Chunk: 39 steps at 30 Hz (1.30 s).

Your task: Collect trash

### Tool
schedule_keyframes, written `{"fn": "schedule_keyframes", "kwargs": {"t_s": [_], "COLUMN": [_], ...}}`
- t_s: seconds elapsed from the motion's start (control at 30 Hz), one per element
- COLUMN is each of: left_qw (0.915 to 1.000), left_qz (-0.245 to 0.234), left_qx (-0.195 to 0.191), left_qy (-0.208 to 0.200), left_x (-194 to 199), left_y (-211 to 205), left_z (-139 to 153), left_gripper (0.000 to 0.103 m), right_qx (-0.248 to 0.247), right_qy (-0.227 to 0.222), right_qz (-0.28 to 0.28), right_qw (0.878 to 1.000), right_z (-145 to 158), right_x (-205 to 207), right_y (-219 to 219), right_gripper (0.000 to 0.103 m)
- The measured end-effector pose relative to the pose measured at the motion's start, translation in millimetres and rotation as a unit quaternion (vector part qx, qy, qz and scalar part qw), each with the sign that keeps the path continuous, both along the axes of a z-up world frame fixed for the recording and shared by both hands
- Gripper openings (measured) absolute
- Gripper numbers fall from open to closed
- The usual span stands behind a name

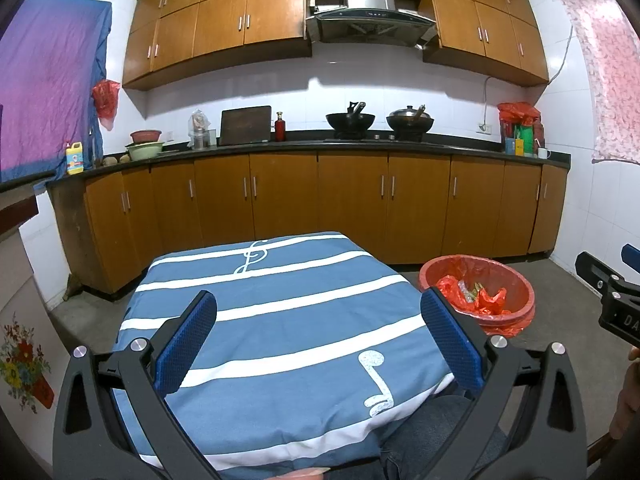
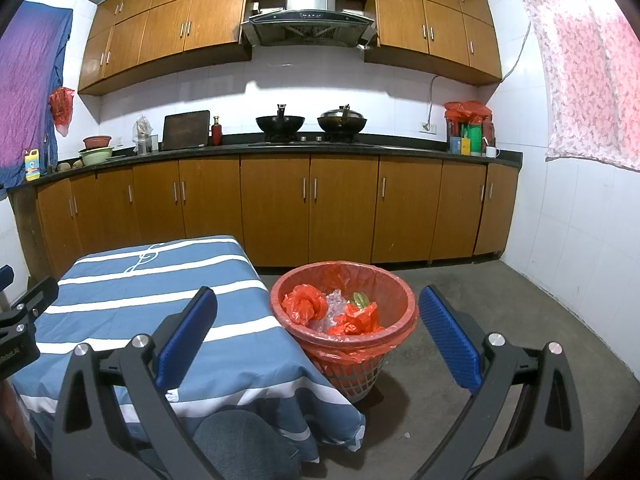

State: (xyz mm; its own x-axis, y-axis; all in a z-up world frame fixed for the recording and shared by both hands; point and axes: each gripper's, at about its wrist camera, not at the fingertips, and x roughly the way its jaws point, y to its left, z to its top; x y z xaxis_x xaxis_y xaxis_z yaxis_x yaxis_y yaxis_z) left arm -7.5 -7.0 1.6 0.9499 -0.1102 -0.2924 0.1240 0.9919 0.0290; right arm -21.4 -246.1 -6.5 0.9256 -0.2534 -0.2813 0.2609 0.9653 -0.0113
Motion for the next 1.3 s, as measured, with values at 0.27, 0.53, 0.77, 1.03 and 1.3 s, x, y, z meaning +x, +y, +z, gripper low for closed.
{"fn": "schedule_keyframes", "kwargs": {"t_s": [0.27,0.53,0.77,1.03,1.3], "left_qw": [1.0,1.0,1.0,1.0,1.0], "left_qz": [-0.001,-0.001,-0.002,-0.002,-0.002], "left_qx": [-0.001,-0.001,-0.001,-0.001,-0.001], "left_qy": [0.0,0.001,0.0,0.001,0.001], "left_x": [0.9,0.8,1.4,1.2,1.2], "left_y": [1.4,1.5,2.4,2.1,2.0], "left_z": [0.7,0.9,0.4,0.3,0.2], "left_gripper": [0.101,0.101,0.101,0.101,0.101], "right_qx": [0.002,0.002,0.003,0.004,0.004], "right_qy": [0.001,0.001,0.002,0.002,0.002], "right_qz": [0.0,0.0,0.0,0.0,0.0], "right_qw": [1.0,1.0,1.0,1.0,1.0], "right_z": [0.5,0.8,0.9,-0.3,0.1], "right_x": [-0.4,-0.6,-0.6,0.3,0.3], "right_y": [3.0,3.5,3.2,4.1,3.1], "right_gripper": [0.099,0.099,0.099,0.099,0.099]}}
